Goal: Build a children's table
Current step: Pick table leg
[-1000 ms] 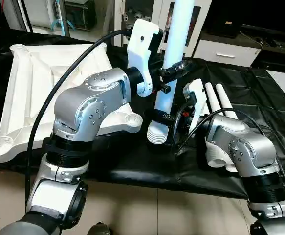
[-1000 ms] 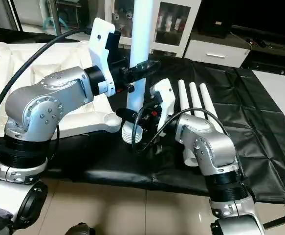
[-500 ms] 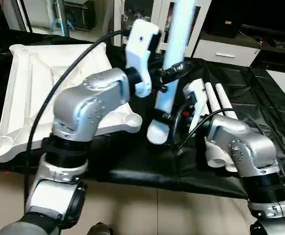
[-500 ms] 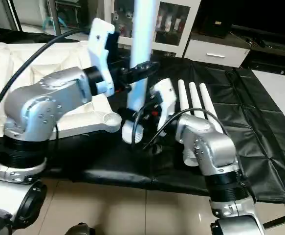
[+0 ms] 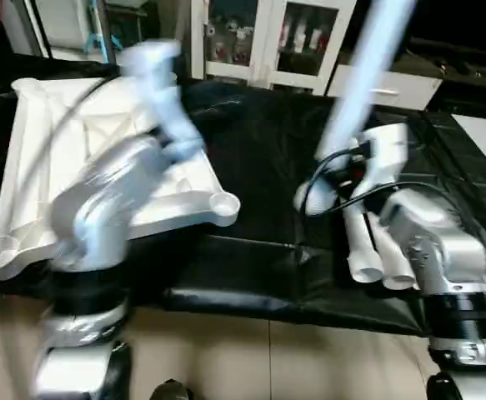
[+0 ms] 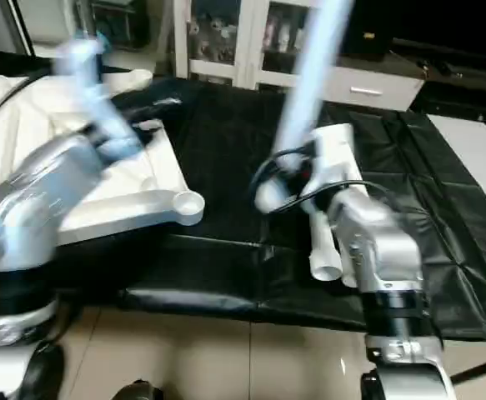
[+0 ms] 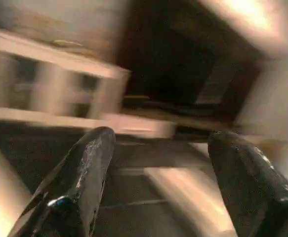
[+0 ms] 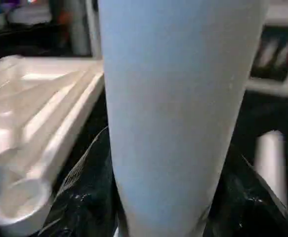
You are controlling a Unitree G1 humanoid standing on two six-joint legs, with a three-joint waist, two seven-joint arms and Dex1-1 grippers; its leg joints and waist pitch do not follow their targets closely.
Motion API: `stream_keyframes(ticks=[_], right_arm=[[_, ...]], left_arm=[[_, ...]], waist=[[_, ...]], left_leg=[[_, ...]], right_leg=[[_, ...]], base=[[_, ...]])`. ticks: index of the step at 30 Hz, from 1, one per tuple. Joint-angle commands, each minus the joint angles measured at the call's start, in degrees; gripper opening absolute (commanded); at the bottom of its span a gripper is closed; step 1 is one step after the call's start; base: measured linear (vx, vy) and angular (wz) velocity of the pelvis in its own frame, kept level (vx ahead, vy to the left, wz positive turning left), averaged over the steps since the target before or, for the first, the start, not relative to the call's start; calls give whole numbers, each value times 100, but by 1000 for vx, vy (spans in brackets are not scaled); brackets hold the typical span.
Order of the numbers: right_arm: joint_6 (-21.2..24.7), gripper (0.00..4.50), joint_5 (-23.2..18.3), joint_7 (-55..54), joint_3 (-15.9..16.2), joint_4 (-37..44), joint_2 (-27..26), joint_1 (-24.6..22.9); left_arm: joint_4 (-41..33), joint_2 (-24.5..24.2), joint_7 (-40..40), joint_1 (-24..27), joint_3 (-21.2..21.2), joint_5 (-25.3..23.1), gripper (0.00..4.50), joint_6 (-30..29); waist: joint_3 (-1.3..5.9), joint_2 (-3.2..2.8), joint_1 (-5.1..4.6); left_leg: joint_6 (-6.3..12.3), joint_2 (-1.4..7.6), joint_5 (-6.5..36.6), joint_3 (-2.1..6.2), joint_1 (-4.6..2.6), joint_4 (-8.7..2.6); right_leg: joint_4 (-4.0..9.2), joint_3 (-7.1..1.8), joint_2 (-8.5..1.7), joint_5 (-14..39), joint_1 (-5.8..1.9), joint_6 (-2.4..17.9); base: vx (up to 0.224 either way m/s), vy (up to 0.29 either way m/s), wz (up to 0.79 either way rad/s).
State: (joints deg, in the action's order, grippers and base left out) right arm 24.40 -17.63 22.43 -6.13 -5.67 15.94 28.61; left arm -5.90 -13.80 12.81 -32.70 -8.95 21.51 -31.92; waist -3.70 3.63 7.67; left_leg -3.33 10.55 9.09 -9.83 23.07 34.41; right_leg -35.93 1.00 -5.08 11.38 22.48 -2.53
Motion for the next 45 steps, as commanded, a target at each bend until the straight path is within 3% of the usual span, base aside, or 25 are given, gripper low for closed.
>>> stream_keyframes(ticks=[1, 4, 6, 11, 21, 22, 23, 24, 25, 26, 27, 28, 30, 33, 34, 35, 36, 37, 39, 40, 41, 42, 43, 44, 45], right_arm=[[-396, 185, 283, -394, -25, 519, -140, -128], [-570, 185, 843, -1178, 103, 994, -327, -427], [-639, 185, 1029, -1479, 142, 1110, -426, -601], [-198, 185, 58, -990, -122, 1238, -786, -1241], [-686, 185, 476, -656, 514, 1474, -614, -1772], [-683, 185, 373, -562, 468, 1508, -631, -1751], [-681, 185, 283, -478, 427, 1533, -641, -1713], [-681, 185, 283, -478, 427, 1533, -641, -1713], [-684, 185, 227, -433, 404, 1541, -642, -1683], [-866, 185, 258, -295, 418, 1345, -574, -1644], [-886, 185, 268, -284, 422, 1322, -565, -1642], [-980, 185, 324, -259, 426, 1157, -517, -1610], [-905, 185, 212, -245, 351, 1072, -521, -1521], [-981, 185, 247, -108, 395, 915, -443, -1456], [-1021, 185, 221, -93, 353, 825, -489, -1429], [-1014, 185, 178, -97, 313, 807, -535, -1418], [-968, 185, 151, -115, 291, 808, -567, -1402], [-968, 185, 171, -118, 297, 817, -565, -1395], [-1006, 185, 231, -90, 346, 843, -517, -1385], [-1078, 185, 234, -55, 363, 810, -506, -1400], [-1127, 185, 271, -44, 392, 778, -487, -1422], [-1129, 185, 309, -59, 411, 760, -470, -1426], [-1128, 185, 334, -71, 424, 750, -460, -1428], [-1058, 185, 310, -110, 398, 819, -502, -1393], [-1045, 185, 300, -109, 382, 818, -516, -1370]], left_arm=[[-54, -130, -258, 332, 269, -698, 345, 668], [-284, -220, -665, 974, 496, -1349, 345, 1041], [-242, -143, -1107, 1291, 576, -1782, 345, 1493], [-461, 225, -1250, 2075, 590, -1771, 345, 1513], [-364, 220, -1083, 2171, 777, -2037, 345, 2057], [-389, 232, -1022, 2126, 757, -1937, 345, 2012], [-401, 220, -981, 2064, 753, -1899, 345, 2012], [-401, 220, -981, 2064, 753, -1899, 345, 2012], [-394, 208, -958, 2016, 755, -1888, 345, 2022], [-172, 228, -1010, 1927, 768, -1944, 345, 2127], [-147, 229, -1018, 1921, 772, -1955, 345, 2137], [7, 238, -1034, 1885, 817, -2026, 345, 2187], [-21, 290, -1004, 1892, 852, -2043, 345, 2180], [3, 315, -1008, 1955, 926, -2133, 345, 2195], [-12, 331, -938, 1987, 959, -2091, 345, 2144], [-20, 328, -909, 1991, 966, -2071, 345, 2124], [-23, 316, -893, 1986, 968, -2068, 345, 2121], [-15, 316, -875, 1975, 963, -2048, 345, 2120], [38, 332, -871, 1923, 959, -2046, 345, 2123], [113, 358, -883, 1904, 958, -2062, 345, 2160], [160, 373, -912, 1901, 963, -2095, 345, 2160], [163, 373, -924, 1903, 976, -2123, 345, 2150], [161, 373, -931, 1904, 986, -2141, 345, 2141], [17, 383, -886, 1923, 1019, -2117, 345, 2048], [2, 386, -875, 1912, 1023, -2108, 345, 2034]], waist=[[481, -158, -38], [489, -244, -40], [467, -214, -33], [415, -176, -34], [381, -246, -146], [370, -209, -114], [378, -278, -89], [396, -310, -106], [393, -358, -141], [348, -363, -162], [322, -326, -172], [257, -305, -170], [238, -340, -157], [280, -394, -158], [316, -467, -201], [274, -513, -278], [377, -637, -397], [351, -558, -396], [363, -473, -360], [347, -339, -348], [240, -98, -140], [291, -46, -25], [380, -37, 73], [402, -110, 109], [402, -110, 109]], left_leg=[[-534, 166, 940, 64, -201, -433], [-626, 177, 899, 74, -226, -428], [-610, 172, 1068, 56, -217, -446], [-488, 184, 2223, 81, -228, -526], [-556, 175, 2618, 125, -192, -552], [-326, 104, 2631, 256, 5, -642], [-114, 44, 2730, 337, 108, -694], [19, 26, 2907, 370, 61, -682], [233, -19, 3022, 481, 61, -620], [219, -20, 3181, 513, 70, -636], [184, -58, 3363, 541, 149, -608], [125, -81, 3682, 497, 29, -581], [199, -80, 3549, 468, -2, -517], [492, -78, 3078, 510, -95, -607], [642, -29, 2917, 577, -306, -654], [818, 63, 3332, 811, -556, -760], [641, 337, 3533, 825, -972, -710], [766, 479, 3587, 1024, -1015, -747], [1480, 491, 3004, 1009, -1075, -684], [1587, 324, 2645, 804, -867, -655], [1168, -174, 2472, 205, -463, -313], [1126, -313, 1960, 171, -290, 6], [1047, -199, 987, 306, 208, 423], [916, -193, 501, 362, 329, 418], [916, -193, 501, 362, 329, 418]], right_leg=[[360, -74, -160, 0, -186, 538], [335, -59, -134, -224, -149, 595], [338, -72, -127, -128, -152, 583], [479, -109, -169, 1183, -83, 472], [550, -113, -186, 1727, -20, 372], [496, 36, -264, 1717, -195, 414], [520, 171, -319, 1822, -292, 412], [572, 239, -359, 1982, -291, 392], [696, 415, -471, 2447, -433, 528], [742, 483, -491, 2728, -477, 542], [814, 593, -525, 3427, -656, 481], [916, 676, -536, 4044, -674, 511], [1014, 755, -577, 4296, -840, 611], [993, 829, -370, 3431, -1031, 772], [886, 810, -194, 2880, -979, 847], [623, 786, -11, 2417, -786, 906], [413, 608, 10, 1952, -510, 933], [63, 473, 64, 1335, -364, 689], [-89, 302, -39, 604, -121, 258], [199, 121, -239, 129, -232, 289], [730, -307, -613, 741, -608, 570], [851, -534, -821, 1254, -927, 741], [844, -643, -1063, 1648, -1350, 951], [749, -471, -859, 1196, -1313, 1074], [749, -471, -859, 1196, -1313, 1074]], base=[[0, 0, 0], [0, 0, 0], [0, 0, 0], [0, 0, 0], [0, 0, 0], [0, 0, 0], [-2, -1, 25], [-2, -1, 25], [14, -4, 47], [33, -7, 44], [58, -15, 76], [41, -13, 52], [75, -12, 65], [106, -9, 68], [128, -5, 69], [170, 4, 58], [182, 4, 29], [182, 4, 29], [145, -37, 10], [135, -56, 10], [174, -69, 22], [195, -47, 10], [195, -47, 10], [160, -15, -8], [144, 4, 2]])
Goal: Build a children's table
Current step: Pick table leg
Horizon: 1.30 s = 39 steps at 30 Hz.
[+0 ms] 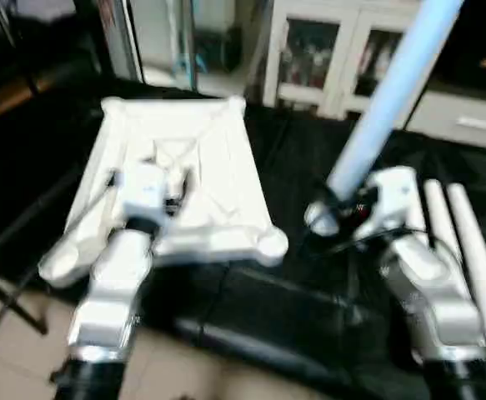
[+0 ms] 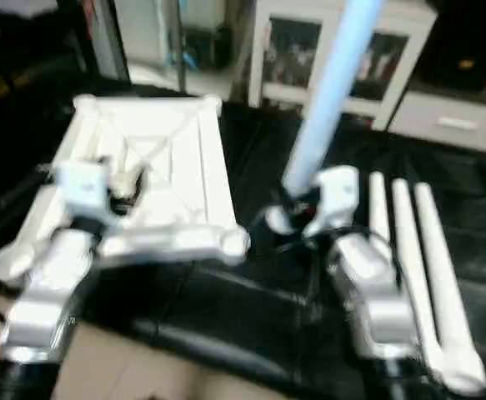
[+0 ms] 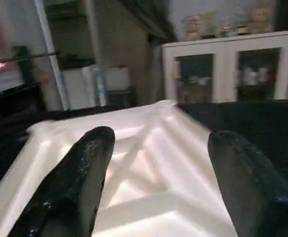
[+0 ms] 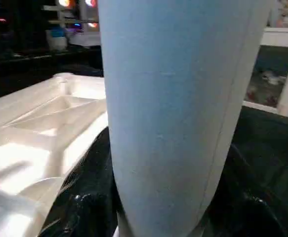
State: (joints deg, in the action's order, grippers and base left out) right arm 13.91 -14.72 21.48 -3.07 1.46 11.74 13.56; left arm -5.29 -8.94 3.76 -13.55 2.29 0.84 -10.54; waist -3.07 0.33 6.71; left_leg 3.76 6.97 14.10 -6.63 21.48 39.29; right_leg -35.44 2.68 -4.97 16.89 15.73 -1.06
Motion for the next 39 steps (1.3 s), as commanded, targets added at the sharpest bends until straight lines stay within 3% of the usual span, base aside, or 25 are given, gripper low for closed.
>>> stream_keyframes(ticks=[1, 2, 3, 4, 5, 6, 7, 8, 10, 12, 13, 15, 19, 23, 25, 27, 28, 31, 33, 34, 35, 36, 37, 38, 39], right_arm=[[46, 185, -28, 12, 50, 138, -95, 167], [50, 185, -16, 36, 58, 146, -68, 170], [63, 185, -4, 64, 71, 151, -29, 173], [144, 185, -77, 12, 20, 133, -45, 174], [144, 185, -77, 12, 20, 133, -45, 174], [181, 185, -112, -22, 2, 129, -46, 181], [191, 185, -151, -29, -14, 140, -23, 190], [191, 185, -151, -29, -14, 140, -23, 190], [50, 185, -299, 164, -130, 71, -16, 129], [59, 185, -326, 180, -185, 41, -7, 121], [237, 185, -527, 208, -291, 131, -9, 168], [361, 185, -694, 242, -355, 225, -19, 186], [471, 185, -580, 244, -245, 380, 113, 66], [596, 185, -462, -248, -266, 581, -147, -159], [614, 185, -501, -300, -245, 647, -191, -199], [569, 185, -517, -279, -232, 600, -197, -214], [593, 185, -451, -363, -219, 569, -197, -244], [734, 185, -537, -433, -234, 662, -267, -220], [733, 185, -482, -350, -156, 716, -196, -223], [721, 185, -461, -345, -165, 681, -172, -199], [721, 185, -471, -366, -210, 627, -180, -163], [720, 185, -484, -381, -249, 588, -184, -144], [712, 185, -464, -363, -259, 530, -143, -127], [725, 185, -441, -325, -221, 520, -95, -123], [760, 185, -443, -267, -183, 563, -39, -145]], left_arm=[[-67, -100, 28, -13, -79, -67, 345, -117], [-62, -103, 25, -13, -64, -91, 345, -117], [-52, -81, 24, -5, -71, -75, 345, -81], [-35, -101, 175, 31, -43, -10, 345, -87], [-35, -101, 175, 31, -43, -10, 345, -87], [-21, -114, 329, 58, -37, 97, 345, -97], [-23, -142, 677, 113, -2, 356, 345, -95], [-23, -142, 677, 113, -2, 356, 345, -95], [27, -204, 1390, 322, 157, 802, 374, 195], [17, -254, 1588, 385, 226, 881, 374, 209], [-73, -281, 1732, 469, 258, 981, 381, 113], [-122, -255, 1749, 512, 238, 1032, 403, 89], [159, -30, 1214, 388, -5, 780, 403, 260], [140, -28, 864, 372, -13, 484, 403, 421], [-24, -37, 794, 402, -28, 456, 403, 292], [-41, -8, 743, 426, -38, 435, 403, 271], [-105, 22, 645, 473, -37, 354, 403, 202], [-183, 56, 585, 505, -25, 274, 403, 189], [-101, 201, 388, 467, -149, 368, 403, 146], [-14, 219, 301, 396, -165, 327, 403, 84], [41, 183, 320, 335, -131, 289, 403, 60], [69, 154, 340, 303, -90, 247, 403, 53], [37, 90, 394, 279, -31, 202, 403, 54], [13, 64, 421, 270, -44, 206, 403, 24], [-18, 45, 437, 279, -64, 212, 403, -9]], waist=[[422, -1, 131], [550, -290, 53], [443, -266, -180], [636, -186, -342], [631, -190, -288], [613, -95, -241], [608, 34, -152], [568, 385, -111], [550, 322, 13], [528, 308, -25], [465, 226, -101], [382, 191, -163], [225, 263, -190], [251, 346, -231], [301, 270, -231], [281, 257, -279], [257, 307, -389], [276, 86, -457], [260, 115, -439], [281, 239, -407], [303, 448, -330], [323, 528, -172], [452, 650, 19], [405, 620, 160], [403, 465, 148]], left_leg=[[247, 246, -784, 16, 370, -523], [588, 459, -1457, 177, -152, -771], [1267, 693, -1478, 454, -417, -771], [2544, 1171, -3253, 999, -974, -554], [2605, 1119, -4367, 992, -901, -460], [2453, 1031, -5410, 903, -754, -397], [1860, 681, -5904, 665, -510, -302], [1011, 112, -4236, 270, -31, -178], [310, 126, -1991, 117, 143, -419], [-15, 222, -1286, 113, 126, -577], [-229, 351, -544, 100, 11, -692], [-383, 445, 400, 56, -41, -811], [-1093, 519, 2626, -50, -208, -950], [-1253, 520, 2666, -9, -187, -1030], [-1319, 556, 2155, 28, -118, -1095], [-1574, 655, 2508, 107, -191, -1134], [-1464, 917, 2848, 272, -295, -1291], [-1146, 1444, 2975, 460, -289, -1644], [-758, 1501, 3057, 285, -248, -1707], [-481, 1314, 3056, 110, -220, -1568], [-426, 571, 2621, -293, -141, -837], [-256, 129, 1876, -494, -136, -95], [-133, 180, 461, -296, 278, 96], [-247, 246, -139, -177, 319, -255], [-359, 325, -271, -113, 276, -420]], right_leg=[[558, -168, -362, -91, -558, 1148], [288, 190, 14, -411, -267, 775], [-51, 245, 219, -291, 211, 599], [-545, 55, -32, 139, 902, 121], [-562, -22, -74, -109, 981, -97], [-457, -148, -141, -613, 956, -317], [-153, -295, -217, -1572, 892, -425], [81, -484, -329, -2688, 627, -341], [13, -448, -435, -3294, 382, 174], [11, -316, -336, -2885, 343, 465], [99, -245, -248, -1712, 422, 949], [218, -239, -218, -656, 469, 1135], [505, -280, -280, 2140, 629, 579], [609, -249, -324, 2507, 557, 175], [486, -226, -262, 1350, 492, 265], [432, -156, -89, 780, 531, 341], [350, -28, 20, 628, 554, 599], [-157, 176, -2, 19, 591, 845], [-296, 205, -39, -66, 612, 895], [-159, 92, -152, 164, 533, 1002], [487, -33, -267, 1062, 592, 1416], [800, -78, -473, 2119, 624, 1241], [746, -384, -758, 2720, 198, 644], [567, -480, -689, 1807, 235, -39], [467, -373, -607, 1240, 282, -185]], base=[[144, 4, 2], [186, 36, 3], [199, 44, 0], [199, 44, 0], [102, 10, -10], [0, 0, 0], [-67, 13, -18], [-120, 19, -1], [-64, 4, 0], [0, 0, 0], [-56, -7, 0], [-97, 4, 4], [-69, 7, 5], [-76, 10, 2], [0, 0, 0], [0, 0, 0], [0, 0, 0], [1, -100, 13], [17, -220, 8], [22, -247, 5], [25, -227, 2], [27, -200, -6], [27, -200, -6], [18, -197, -7], [2, -87, 1]])
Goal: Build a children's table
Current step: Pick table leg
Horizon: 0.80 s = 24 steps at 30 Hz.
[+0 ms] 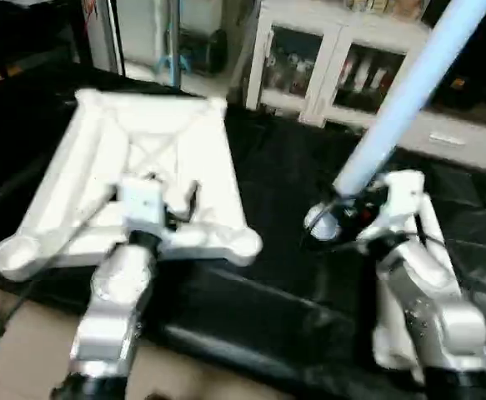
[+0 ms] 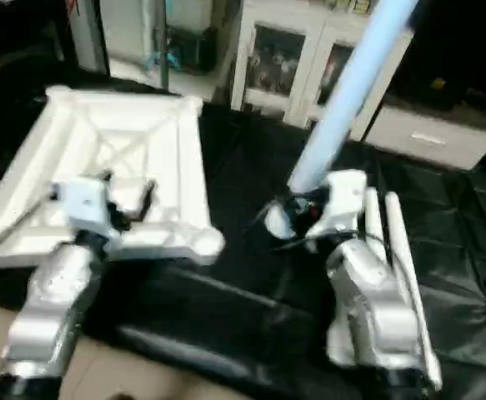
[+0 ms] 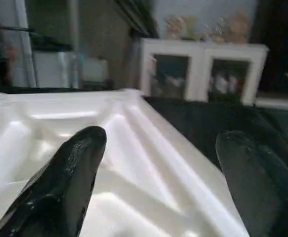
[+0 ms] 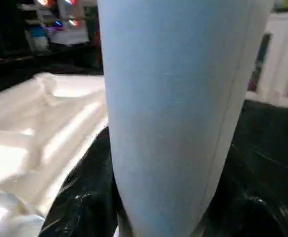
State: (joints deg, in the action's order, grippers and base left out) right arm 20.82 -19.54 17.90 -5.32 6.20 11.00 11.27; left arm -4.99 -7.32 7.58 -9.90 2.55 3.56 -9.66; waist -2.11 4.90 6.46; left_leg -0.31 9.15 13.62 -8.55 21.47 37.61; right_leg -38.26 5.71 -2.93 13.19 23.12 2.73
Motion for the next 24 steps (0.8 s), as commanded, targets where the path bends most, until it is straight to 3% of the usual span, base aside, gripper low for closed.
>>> stream_keyframes(ticks=[1, 2, 3, 4, 5, 6, 7, 9, 10, 11, 12, 13, 14, 15, 16, 17, 18, 19, 20, 21, 22, 23, 24], right_arm=[[106, 185, 41, 135, 72, 146, 85, 63], [135, 185, 33, 161, 79, 192, 117, 55], [160, 185, 26, 183, 84, 233, 144, 47], [172, 185, 8, 258, 106, 288, 189, 41], [160, 185, 45, 251, 126, 278, 198, 34], [187, 185, 111, 192, 151, 271, 222, 33], [227, 185, 106, 171, 173, 310, 230, 26], [251, 185, -2, 239, 196, 407, 205, 4], [253, 185, -43, 274, 217, 448, 192, -11], [178, 185, -30, 271, 330, 414, 96, -41], [148, 185, 9, 244, 355, 365, 73, -41], [209, 185, 43, 124, 365, 344, -8, -38], [281, 185, -36, 139, 361, 388, -44, 0], [278, 185, -116, 227, 358, 381, -54, 28], [278, 185, -116, 227, 358, 381, -54, 28], [180, 185, -67, 283, 364, 124, -74, 89], [153, 185, -12, 275, 352, -2, -59, 138], [142, 185, 29, 260, 345, -79, -51, 174], [143, 185, -56, 330, 307, -98, -57, 208], [131, 185, -78, 359, 295, -107, -49, 217], [82, 185, -181, 484, 231, -150, -8, 261], [38, 185, -280, 611, 161, -189, 47, 313], [-19, 185, -329, 728, 111, -218, 110, 353]], left_arm=[[-79, -124, 66, -79, -111, -65, 403, -131], [-102, -134, 75, -82, -119, -68, 403, -154], [-122, -140, 83, -84, -126, -72, 403, -174], [-52, -193, 165, -128, -143, -57, 403, -250], [63, -229, 221, -164, -166, -28, 403, -254], [149, -251, 287, -191, -182, 15, 403, -227], [195, -275, 326, -210, -186, 43, 403, -208], [180, -296, 322, -208, -186, 64, 403, -225], [166, -298, 320, -201, -195, 90, 403, -237], [149, -393, 298, -140, -219, 47, 403, -216], [151, -422, 287, -124, -217, 6, 403, -197], [11, -435, 171, -76, -285, -57, 403, -419], [-97, -403, 157, -97, -369, 26, 403, -537], [-147, -377, 202, -105, -407, 115, 403, -572], [-147, -377, 202, -105, -407, 115, 403, -572], [-75, -502, 444, -21, -284, 68, 403, -360], [-77, -631, 627, 26, -128, -30, 403, -230], [-79, -720, 747, 51, -25, -97, 403, -143], [-144, -791, 1071, 97, 63, 90, 403, -191], [-162, -816, 1191, 109, 101, 152, 403, -190], [-207, -942, 1704, 138, 276, 400, 434, -223], [-177, -1069, 2087, 105, 461, 489, 434, -226], [-112, -1129, 2334, 40, 595, 506, 438, -256]], waist=[[338, -84, 169], [327, -223, 142], [324, -222, 174], [305, -315, 146], [258, -309, 175], [258, -309, 175], [251, -272, 172], [253, -291, 260], [246, -255, 278], [260, -242, 406], [261, -269, 414], [256, -317, 406], [272, -326, 355], [278, -336, 317], [306, -381, 285], [290, -325, 231], [269, -285, 215], [250, -294, 225], [247, -307, 222], [237, -317, 219], [234, -371, 219], [206, -429, 216], [198, -434, 203]], left_leg=[[131, 283, -222, 179, 129, -493], [108, 223, -139, 208, 136, -471], [94, 278, 112, 194, 6, -502], [14, 276, 241, 200, 52, -552], [-34, 323, 546, 151, -71, -568], [-34, 323, 546, 151, -71, -568], [-56, 302, 556, 112, -35, -608], [111, 287, 504, 58, -49, -603], [190, 288, 432, 60, 4, -583], [374, 364, 211, 141, 75, -421], [399, 397, 135, 166, 83, -419], [448, 440, 15, 183, 91, -482], [444, 494, -92, 134, -18, -638], [442, 531, -113, 114, -118, -683], [420, 572, -165, 121, -231, -679], [201, 677, -100, 147, -298, -696], [106, 636, 26, 118, -268, -711], [-140, 556, 438, 61, -237, -754], [-381, 532, 778, 46, -250, -795], [-494, 536, 938, 48, -254, -817], [-605, 526, 1108, 59, -260, -830], [-824, 502, 1671, 71, -280, -861], [-856, 490, 1855, 59, -293, -869]], right_leg=[[688, -490, -723, 511, -408, -783], [674, -381, -510, 105, -386, -916], [763, -385, -516, 303, -318, -903], [783, -331, -509, 679, -419, -795], [936, -315, -476, 1310, -308, -768], [936, -315, -476, 1310, -308, -768], [912, -324, -523, 1621, -397, -654], [932, -452, -743, 2128, -391, -439], [923, -517, -851, 2232, -437, -311], [970, -729, -1237, 2392, -487, 133], [968, -735, -1269, 2309, -485, 301], [938, -659, -1203, 2031, -479, 627], [796, -456, -875, 1482, -384, 845], [720, -372, -701, 1170, -299, 892], [634, -322, -589, 798, -224, 910], [566, -322, -517, 188, -150, 795], [582, -347, -529, 168, -162, 737], [606, -399, -592, 335, -195, 664], [642, -420, -632, 560, -213, 594], [662, -417, -630, 658, -209, 553], [672, -420, -628, 721, -202, 507], [732, -448, -652, 999, -182, 391], [762, -455, -649, 1097, -172, 384]], base=[[6, -148, -6], [4, -120, -6], [4, -120, -6], [-8, -83, -3], [0, 0, 0], [0, 0, 0], [0, 0, 0], [0, 0, 0], [0, 0, 0], [6, 75, 0], [11, 133, -2], [9, 105, -1], [12, 107, 3], [0, 0, 0], [10, 100, 10], [0, 92, 8], [-5, 120, 9], [-8, 70, 4], [0, 0, 0], [0, 0, 0], [0, 0, 0], [0, 0, 0], [0, 0, 0]])
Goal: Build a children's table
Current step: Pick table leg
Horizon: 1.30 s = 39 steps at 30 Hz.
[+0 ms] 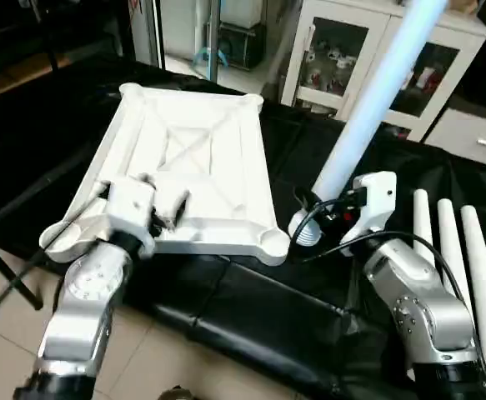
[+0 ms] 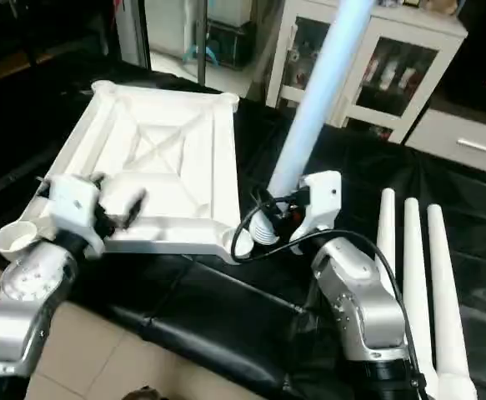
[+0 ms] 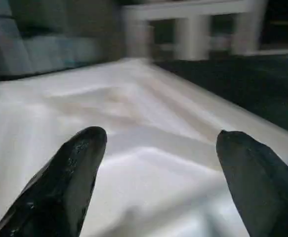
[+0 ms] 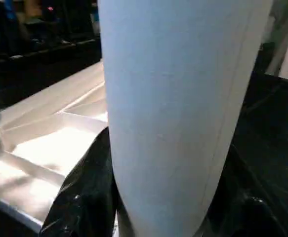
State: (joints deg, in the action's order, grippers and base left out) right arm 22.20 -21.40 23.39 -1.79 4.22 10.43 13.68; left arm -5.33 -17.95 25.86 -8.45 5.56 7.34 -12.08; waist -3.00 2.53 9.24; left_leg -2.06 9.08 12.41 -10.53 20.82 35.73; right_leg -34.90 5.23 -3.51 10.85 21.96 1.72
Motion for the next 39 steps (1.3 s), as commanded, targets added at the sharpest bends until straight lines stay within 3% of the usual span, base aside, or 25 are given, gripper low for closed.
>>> stream_keyframes(ticks=[1, 3, 5, 6, 7, 8, 9, 10, 11, 13, 14, 20, 23, 26, 29, 35, 37, 39], right_arm=[[-205, 185, -203, 304, -292, -46, 225, 143], [-165, 185, -309, 410, -368, -24, 298, 184], [-61, 185, -587, 626, -530, -22, 384, 327], [-64, 185, -713, 741, -608, -67, 396, 357], [-76, 185, -788, 827, -666, -113, 405, 376], [-45, 185, -712, 861, -599, -146, 457, 427], [-28, 185, -632, 872, -535, -170, 504, 462], [35, 185, -652, 936, -463, -142, 511, 484], [64, 185, -668, 1044, -384, -117, 548, 475], [118, 185, -627, 1243, -227, -31, 693, 372], [149, 185, -660, 1269, -226, -6, 702, 353], [356, 185, -801, 1603, -161, 160, 906, 199], [390, 185, -821, 1624, -164, 181, 929, 195], [395, 185, -761, 1636, -125, 179, 976, 181], [407, 185, -754, 1622, -114, 198, 1004, 180], [436, 185, -700, 1608, -61, 301, 1026, 141], [454, 185, -708, 1627, -44, 325, 1040, 120], [469, 185, -708, 1659, -18, 343, 1064, 112]], left_arm=[[31, -97, 716, -191, 404, 132, 444, -9], [131, -128, 924, -312, 505, 133, 447, -33], [513, -215, 1309, -648, 654, 58, 447, 50], [763, -221, 1411, -780, 699, -21, 447, 137], [925, -215, 1466, -861, 725, -69, 447, 192], [1196, -302, 1568, -1035, 782, -208, 447, 206], [1353, -389, 1642, -1149, 840, -274, 447, 206], [1610, -491, 1764, -1318, 883, -340, 447, 233], [1815, -572, 1917, -1460, 923, -349, 447, 230], [2118, -789, 2452, -1717, 1028, -314, 447, 263], [2158, -831, 2532, -1750, 1044, -324, 447, 309], [2719, -1276, 3411, -2153, 1240, -512, 447, 673], [2904, -1339, 3618, -2265, 1292, -519, 430, 715], [3222, -1231, 3887, -2498, 1297, -409, 408, 805], [3362, -1115, 3986, -2625, 1330, -421, 379, 837], [4070, -884, 3792, -2940, 1373, -702, 328, 1013], [4243, -860, 3926, -3024, 1370, -704, 321, 984], [4364, -878, 4065, -3090, 1417, -751, 284, 943]], waist=[[278, -117, -94], [278, -71, -106], [275, -65, -117], [282, 10, -133], [294, -4, -115], [289, 87, -142], [312, 35, -132], [330, -101, -140], [334, -10, -180], [354, 42, -156], [359, 5, -157], [372, -1, -132], [354, 3, -122], [331, -6, -106], [326, -17, -105], [363, 10, -114], [366, 25, -111], [357, 15, -111]], left_leg=[[-657, 495, 2080, 264, -211, -681], [-521, 492, 1831, 242, -171, -667], [-335, 462, 1538, 232, -139, -644], [-282, 461, 1435, 225, -131, -636], [-203, 466, 1219, 231, -124, -623], [-132, 460, 1105, 213, -102, -622], [-108, 453, 906, 224, -96, -619], [-125, 462, 806, 240, -102, -621], [-106, 460, 788, 217, -120, -606], [22, 448, 497, 201, -122, -588], [23, 467, 442, 201, -130, -584], [109, 497, 212, 171, -161, -559], [69, 503, 371, 169, -159, -575], [-112, 509, 730, 164, -182, -596], [-190, 521, 849, 171, -175, -603], [-99, 512, 564, 169, -153, -574], [-65, 519, 508, 168, -149, -573], [-51, 516, 537, 160, -153, -572]], right_leg=[[443, -426, -624, 1495, -96, 476], [454, -460, -666, 1559, -131, 498], [483, -468, -677, 1790, -163, 422], [485, -463, -675, 1825, -175, 401], [470, -462, -698, 1820, -188, 406], [493, -459, -684, 1823, -200, 368], [452, -450, -680, 1732, -216, 364], [421, -445, -672, 1525, -211, 405], [432, -434, -636, 1309, -201, 443], [367, -429, -653, 1013, -230, 589], [345, -422, -651, 882, -215, 657], [246, -404, -651, 146, -220, 1010], [274, -413, -678, 386, -229, 1010], [355, -422, -703, 980, -215, 941], [376, -424, -719, 1197, -221, 887], [316, -418, -695, 645, -247, 919], [307, -416, -713, 591, -254, 959], [321, -416, -711, 660, -244, 982]], base=[[0, 0, 0], [0, 0, 0], [0, 0, 0], [0, 0, 0], [0, 0, 0], [0, 0, 0], [0, 0, 0], [0, 0, 0], [0, 0, 0], [0, 0, 0], [0, 0, 0], [8, 0, 0], [0, 0, 0], [0, 0, 0], [0, 0, 0], [0, 0, 0], [0, 0, 0], [0, 0, 0]])
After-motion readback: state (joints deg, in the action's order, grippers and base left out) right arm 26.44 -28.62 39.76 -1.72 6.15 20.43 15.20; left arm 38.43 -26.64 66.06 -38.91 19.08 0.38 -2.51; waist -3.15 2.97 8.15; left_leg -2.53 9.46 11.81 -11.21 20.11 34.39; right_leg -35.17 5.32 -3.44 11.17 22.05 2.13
